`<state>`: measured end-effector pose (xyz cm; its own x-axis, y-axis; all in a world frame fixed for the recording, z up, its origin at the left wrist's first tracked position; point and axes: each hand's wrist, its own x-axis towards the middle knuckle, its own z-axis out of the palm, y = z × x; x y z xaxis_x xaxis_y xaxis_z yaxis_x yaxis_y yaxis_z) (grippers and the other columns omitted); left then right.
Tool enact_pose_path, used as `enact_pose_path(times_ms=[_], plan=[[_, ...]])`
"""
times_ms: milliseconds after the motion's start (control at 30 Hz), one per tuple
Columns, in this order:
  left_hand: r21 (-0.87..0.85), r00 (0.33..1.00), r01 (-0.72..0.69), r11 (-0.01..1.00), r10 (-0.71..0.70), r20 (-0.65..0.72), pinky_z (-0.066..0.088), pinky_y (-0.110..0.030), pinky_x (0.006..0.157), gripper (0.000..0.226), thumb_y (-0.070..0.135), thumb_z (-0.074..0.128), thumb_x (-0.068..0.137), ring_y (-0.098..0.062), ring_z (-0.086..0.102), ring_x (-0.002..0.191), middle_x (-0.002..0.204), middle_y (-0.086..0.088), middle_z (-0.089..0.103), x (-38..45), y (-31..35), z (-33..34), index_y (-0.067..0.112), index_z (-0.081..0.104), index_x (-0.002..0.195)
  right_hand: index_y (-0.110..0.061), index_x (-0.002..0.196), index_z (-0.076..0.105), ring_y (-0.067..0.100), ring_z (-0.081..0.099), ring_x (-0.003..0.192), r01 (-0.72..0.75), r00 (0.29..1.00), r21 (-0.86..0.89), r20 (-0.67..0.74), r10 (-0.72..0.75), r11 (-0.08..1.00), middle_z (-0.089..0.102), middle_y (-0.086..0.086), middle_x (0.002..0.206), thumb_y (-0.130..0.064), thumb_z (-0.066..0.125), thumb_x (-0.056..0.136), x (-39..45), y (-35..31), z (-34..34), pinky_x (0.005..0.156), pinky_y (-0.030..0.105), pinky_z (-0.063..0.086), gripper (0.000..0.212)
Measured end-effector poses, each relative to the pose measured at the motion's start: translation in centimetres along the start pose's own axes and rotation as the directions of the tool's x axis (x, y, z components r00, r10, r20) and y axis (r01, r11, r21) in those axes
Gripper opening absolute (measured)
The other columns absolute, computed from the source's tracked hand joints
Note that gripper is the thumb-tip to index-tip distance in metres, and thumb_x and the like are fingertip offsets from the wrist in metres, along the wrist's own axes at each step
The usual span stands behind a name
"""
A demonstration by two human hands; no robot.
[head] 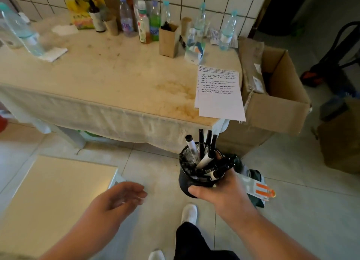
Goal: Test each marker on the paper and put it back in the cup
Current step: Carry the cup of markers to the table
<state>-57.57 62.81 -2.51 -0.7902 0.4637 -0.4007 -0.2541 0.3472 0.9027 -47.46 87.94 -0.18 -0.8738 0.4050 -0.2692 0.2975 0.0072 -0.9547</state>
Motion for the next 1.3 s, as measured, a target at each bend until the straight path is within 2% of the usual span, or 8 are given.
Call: enact_pose_path(times_ms=[200, 333, 500, 667, 800, 867, 1000, 1300], plan=[[-0.039, 0.987, 0.028, 0.999, -0.034, -0.158, 0.057, -0.023, 0.075, 0.030, -0.017, 0.060, 0.087, -0.029, 0.073, 0.090, 0.094, -0.009, 0.078, 6.1, 1.4, 0.7, 0.007, 0.072, 0.101, -0.024, 0.094, 0.067, 0.015, 0.073, 0.102, 0.039, 0.991, -0.011, 0.130, -0.037, 0.999, 0.078, 0.002, 0.101, -0.005, 0.086, 0.062, 9.5, -1.8, -1.9, 0.092, 0.039, 0.056, 0.042], [-0.069, 0.970, 0.034, 0.997, -0.050, -0.238, 0.056, -0.020, 0.074, 0.030, -0.019, 0.059, 0.087, -0.027, 0.073, 0.089, 0.092, -0.010, 0.078, 8.7, 2.8, 1.1, 0.004, 0.072, 0.101, -0.015, 0.104, 0.066, 0.015, 0.071, 0.105, 0.064, 0.977, -0.041, 0.207, -0.054, 0.997, 0.076, 0.001, 0.106, -0.004, 0.087, 0.064, 15.7, -2.9, -2.7, 0.090, 0.038, 0.055, 0.047], [-0.070, 0.953, 0.077, 0.995, -0.094, -0.289, 0.055, -0.026, 0.077, 0.039, -0.012, 0.065, 0.087, -0.024, 0.073, 0.086, 0.093, -0.009, 0.078, 10.5, 4.5, -0.2, 0.025, 0.078, 0.090, -0.017, 0.111, 0.063, 0.018, 0.071, 0.108, 0.035, 0.975, -0.034, 0.222, -0.027, 0.999, 0.075, 0.004, 0.111, -0.014, 0.089, 0.057, 21.6, -3.8, -1.2, 0.097, 0.050, 0.054, 0.060], [-0.124, 0.947, 0.081, 0.989, -0.115, -0.301, 0.055, -0.035, 0.082, 0.029, 0.015, 0.065, 0.069, -0.022, 0.072, 0.087, 0.095, -0.006, 0.078, 14.0, 6.7, -3.0, 0.033, 0.076, 0.089, -0.018, 0.107, 0.064, 0.017, 0.073, 0.102, 0.020, 0.975, -0.064, 0.224, -0.005, 0.998, 0.077, 0.003, 0.105, -0.009, 0.087, 0.058, 26.0, -4.7, 0.8, 0.095, 0.052, 0.055, 0.054], [-0.098, 0.963, 0.079, 0.992, -0.101, -0.248, 0.057, -0.024, 0.076, 0.025, 0.013, 0.067, 0.075, -0.018, 0.073, 0.088, 0.096, -0.004, 0.079, 19.3, 7.1, -6.4, 0.032, 0.076, 0.090, -0.017, 0.111, 0.066, 0.012, 0.073, 0.099, 0.013, 0.980, -0.079, 0.199, 0.003, 0.997, 0.078, 0.000, 0.102, -0.009, 0.086, 0.060, 30.1, -6.0, 3.4, 0.091, 0.041, 0.057, 0.055], [-0.100, 0.968, 0.089, 0.991, -0.109, -0.225, 0.056, -0.020, 0.073, 0.027, -0.003, 0.067, 0.087, -0.021, 0.074, 0.088, 0.095, -0.004, 0.079, 22.2, 7.2, -8.6, 0.023, 0.077, 0.089, -0.014, 0.113, 0.066, 0.011, 0.073, 0.100, 0.005, 0.981, -0.093, 0.194, 0.013, 0.996, 0.078, -0.001, 0.103, -0.004, 0.087, 0.064, 32.2, -6.7, 4.7, 0.088, 0.033, 0.057, 0.054], [-0.047, 0.984, 0.104, 0.993, -0.110, -0.137, 0.057, -0.032, 0.085, 0.039, -0.011, 0.061, 0.089, -0.022, 0.074, 0.092, 0.097, -0.004, 0.079, 27.8, 8.1, -13.0, 0.024, 0.077, 0.089, -0.021, 0.105, 0.068, 0.001, 0.072, 0.092, -0.006, 0.992, -0.099, 0.128, 0.018, 0.995, 0.078, -0.011, 0.096, 0.007, 0.084, 0.068, 36.2, -8.0, 7.2, 0.073, 0.011, 0.051, 0.049], [-0.017, 0.990, 0.136, 0.991, -0.137, -0.018, 0.051, -0.046, 0.094, 0.026, 0.020, 0.065, 0.075, -0.024, 0.071, 0.097, 0.101, -0.004, 0.077, 35.7, 9.6, -17.6, 0.037, 0.074, 0.094, -0.018, 0.116, 0.066, 0.009, 0.073, 0.099, -0.104, 0.995, -0.025, -0.005, 0.104, 0.994, 0.078, -0.005, 0.104, -0.010, 0.084, 0.058, 42.0, -8.7, 11.1, 0.091, 0.035, 0.055, 0.062]])
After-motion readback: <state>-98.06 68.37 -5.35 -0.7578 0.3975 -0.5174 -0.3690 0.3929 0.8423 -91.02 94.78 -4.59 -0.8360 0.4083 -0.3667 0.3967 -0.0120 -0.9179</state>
